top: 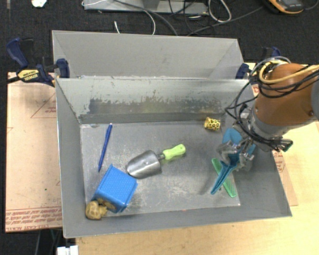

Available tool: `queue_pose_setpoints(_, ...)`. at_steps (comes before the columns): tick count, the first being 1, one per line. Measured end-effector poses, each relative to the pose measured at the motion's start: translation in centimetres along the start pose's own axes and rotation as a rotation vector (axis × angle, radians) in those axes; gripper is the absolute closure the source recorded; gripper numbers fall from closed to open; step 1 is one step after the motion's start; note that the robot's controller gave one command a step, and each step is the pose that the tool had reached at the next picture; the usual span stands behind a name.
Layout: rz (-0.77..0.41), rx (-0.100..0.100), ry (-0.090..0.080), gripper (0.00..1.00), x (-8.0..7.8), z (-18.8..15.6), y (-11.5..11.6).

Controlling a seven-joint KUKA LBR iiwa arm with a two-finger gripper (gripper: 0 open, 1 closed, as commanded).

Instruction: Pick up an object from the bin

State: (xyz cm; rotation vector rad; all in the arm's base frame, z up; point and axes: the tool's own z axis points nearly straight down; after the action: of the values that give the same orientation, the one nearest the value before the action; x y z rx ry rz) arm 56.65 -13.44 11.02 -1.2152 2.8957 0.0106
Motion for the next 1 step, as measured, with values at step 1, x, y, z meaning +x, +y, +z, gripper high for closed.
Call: queue_pose_setpoints(1,0.001,0.001,-0.001,1.0,-0.08,-3.27,0.0)
